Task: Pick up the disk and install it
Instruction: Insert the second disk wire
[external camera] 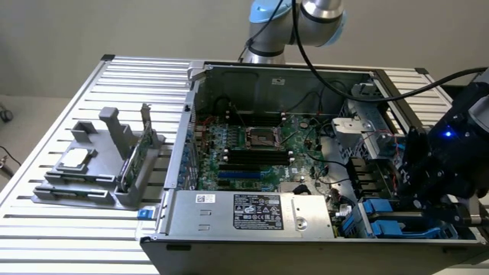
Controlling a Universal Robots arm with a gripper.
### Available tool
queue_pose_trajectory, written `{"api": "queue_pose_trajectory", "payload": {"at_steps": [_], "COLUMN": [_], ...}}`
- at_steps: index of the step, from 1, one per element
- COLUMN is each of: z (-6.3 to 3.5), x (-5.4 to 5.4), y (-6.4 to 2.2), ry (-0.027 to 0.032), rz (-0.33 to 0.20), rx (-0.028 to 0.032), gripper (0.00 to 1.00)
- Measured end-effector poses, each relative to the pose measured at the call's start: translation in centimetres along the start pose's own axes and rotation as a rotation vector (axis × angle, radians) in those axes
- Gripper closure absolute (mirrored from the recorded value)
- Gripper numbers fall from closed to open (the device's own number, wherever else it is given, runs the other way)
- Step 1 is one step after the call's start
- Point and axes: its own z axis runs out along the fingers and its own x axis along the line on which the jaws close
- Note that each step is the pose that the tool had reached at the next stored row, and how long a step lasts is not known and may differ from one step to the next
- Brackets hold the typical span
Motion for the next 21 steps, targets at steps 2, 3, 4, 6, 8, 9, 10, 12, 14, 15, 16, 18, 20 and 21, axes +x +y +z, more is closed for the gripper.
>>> {"api": "queue_pose_trajectory", "payload": {"at_steps": [2,3,4,6,8,9,10,12,14,15,16,18,20,21], "z": [-0.33,-0.44,-0.57,-0.88,-1.27,-1.56,-1.73,-1.9,-1.91,-1.91,-1.91,-1.92,-1.92,-1.92], "x": [0.0,0.0,0.0,0.1,0.2,0.3,0.4,0.4,0.4,0.4,0.4,0.4,0.4,0.4], "y": [-0.37,-0.65,-0.9,-1.31,-1.65,-1.91,-2.11,-2.53,-2.56,-2.56,-2.56,-2.56,-2.57,-2.56], "ry": [0.0001,0.0003,0.0001,0.0002,0.0003,0.0003,0.0005,0.0007,0.0007,0.0007,0.0007,0.0006,0.0007,0.0007], "rz": [0.0,-0.001,-0.001,-0.002,-0.003,-0.004,-0.005,-0.005,-0.006,-0.006,-0.006,-0.006,-0.006,-0.006], "rx": [0.0,0.0001,0.0001,0.0002,0.0004,0.0005,0.0005,0.0006,0.0006,0.0006,0.0006,0.0007,0.0006,0.0006], "gripper": [0.75,0.75,0.75,0.75,0.75,0.75,0.75,0.75,0.77,0.77,0.84,0.89,0.89,0.89]}}
